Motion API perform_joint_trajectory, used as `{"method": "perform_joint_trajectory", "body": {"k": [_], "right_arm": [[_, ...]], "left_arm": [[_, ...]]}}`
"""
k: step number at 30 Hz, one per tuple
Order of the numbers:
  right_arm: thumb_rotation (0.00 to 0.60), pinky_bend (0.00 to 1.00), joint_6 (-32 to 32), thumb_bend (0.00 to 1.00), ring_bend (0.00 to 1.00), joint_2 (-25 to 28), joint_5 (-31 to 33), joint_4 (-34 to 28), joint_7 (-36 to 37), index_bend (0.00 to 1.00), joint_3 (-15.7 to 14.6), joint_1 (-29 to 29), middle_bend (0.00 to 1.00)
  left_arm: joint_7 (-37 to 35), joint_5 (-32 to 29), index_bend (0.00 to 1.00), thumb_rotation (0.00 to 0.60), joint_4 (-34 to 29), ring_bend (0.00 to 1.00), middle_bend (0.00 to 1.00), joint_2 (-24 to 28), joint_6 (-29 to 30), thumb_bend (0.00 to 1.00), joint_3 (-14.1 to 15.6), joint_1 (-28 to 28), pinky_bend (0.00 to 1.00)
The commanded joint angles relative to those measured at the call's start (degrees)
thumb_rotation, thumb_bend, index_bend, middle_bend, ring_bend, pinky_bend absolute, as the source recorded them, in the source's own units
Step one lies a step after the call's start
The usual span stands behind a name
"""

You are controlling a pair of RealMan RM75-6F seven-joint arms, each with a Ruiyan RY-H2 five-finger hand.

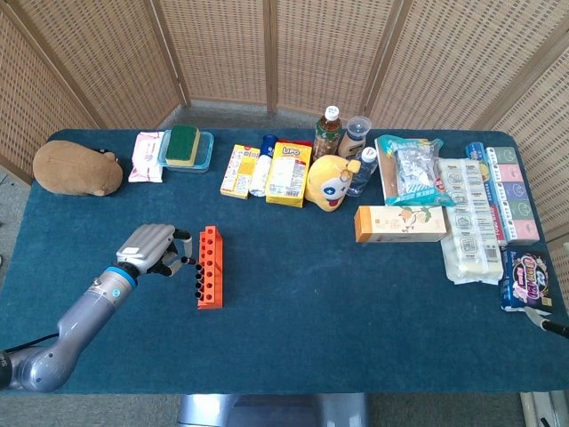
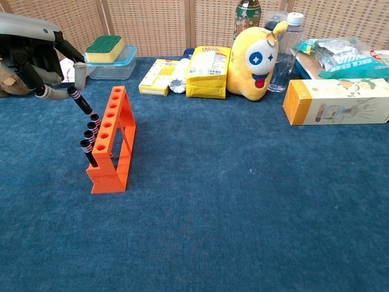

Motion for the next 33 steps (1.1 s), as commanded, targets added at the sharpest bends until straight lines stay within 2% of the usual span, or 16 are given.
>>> {"method": "perform_joint_trajectory", "body": {"k": [1, 14, 25, 33], "right_arm": [[0.6, 0.0, -0.1, 0.0, 0.02, 0.0, 0.0, 0.0, 0.0, 0.06, 0.0, 0.0, 0.03], [0.6, 0.0, -0.1, 0.0, 0.02, 0.1, -0.4, 0.0, 0.5, 0.06, -0.1, -0.1, 0.03], [0.6, 0.0, -0.4, 0.0, 0.02, 0.2, -0.1, 0.0, 0.8, 0.06, -0.1, -0.1, 0.03], [0.6, 0.0, -0.3, 0.0, 0.02, 0.4, -0.1, -0.1, 1.2, 0.06, -0.1, -0.2, 0.03]], "left_arm": [[0.1, -0.2, 0.55, 0.6, 0.1, 1.0, 1.0, -0.1, 0.0, 0.38, 0.2, -0.1, 1.0], [2.0, -1.9, 0.55, 0.6, 1.1, 1.0, 1.0, -1.4, 0.9, 0.38, 0.9, -1.5, 1.0], [5.8, -6.7, 0.38, 0.6, 1.0, 1.0, 1.0, -3.5, 3.0, 0.37, 1.5, -3.9, 1.0], [6.0, -7.3, 0.36, 0.6, 0.7, 1.0, 1.0, -3.9, 4.5, 0.37, 1.1, -4.2, 1.0]]}}
